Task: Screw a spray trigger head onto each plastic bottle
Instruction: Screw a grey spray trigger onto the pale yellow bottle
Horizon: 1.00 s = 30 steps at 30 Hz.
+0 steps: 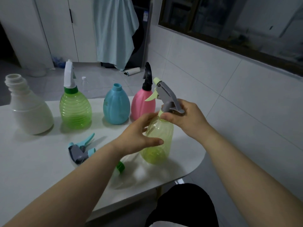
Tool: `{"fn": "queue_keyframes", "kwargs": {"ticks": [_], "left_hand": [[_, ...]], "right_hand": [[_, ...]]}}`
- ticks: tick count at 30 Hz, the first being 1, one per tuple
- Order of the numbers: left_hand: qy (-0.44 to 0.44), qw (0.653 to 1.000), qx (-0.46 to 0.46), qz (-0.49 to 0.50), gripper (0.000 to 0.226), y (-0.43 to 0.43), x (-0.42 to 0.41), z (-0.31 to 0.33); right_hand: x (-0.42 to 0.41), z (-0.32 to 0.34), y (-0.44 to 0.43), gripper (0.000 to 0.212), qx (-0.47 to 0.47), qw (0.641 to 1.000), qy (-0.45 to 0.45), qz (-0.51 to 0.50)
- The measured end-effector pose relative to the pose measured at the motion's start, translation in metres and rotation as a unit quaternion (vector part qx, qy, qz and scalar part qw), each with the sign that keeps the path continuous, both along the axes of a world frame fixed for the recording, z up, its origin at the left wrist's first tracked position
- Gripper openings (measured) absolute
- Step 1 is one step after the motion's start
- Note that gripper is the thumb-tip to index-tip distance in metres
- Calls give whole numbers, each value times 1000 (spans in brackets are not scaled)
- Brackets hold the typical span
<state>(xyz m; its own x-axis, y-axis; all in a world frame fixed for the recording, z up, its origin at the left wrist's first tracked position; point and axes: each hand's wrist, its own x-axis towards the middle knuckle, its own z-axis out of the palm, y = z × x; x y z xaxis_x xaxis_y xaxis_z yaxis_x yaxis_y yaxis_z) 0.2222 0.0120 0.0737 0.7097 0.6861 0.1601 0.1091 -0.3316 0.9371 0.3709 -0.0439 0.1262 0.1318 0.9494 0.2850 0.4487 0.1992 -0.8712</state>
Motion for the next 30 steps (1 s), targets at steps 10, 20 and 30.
{"fn": "queue_keyframes", "kwargs": {"ticks": [10,20,30], "left_hand": [[-10,981,93,172,77,-18,21,-7],[28,980,99,173,80,-17,30,-3],[23,999,25,-10,80,7,22,4]], "right_hand": [[-1,-9,2,15,21,998,29,-48],[3,-8,1,18,25,997,21,-75],[6,-6,-2,20,8,999,39,-21]]}}
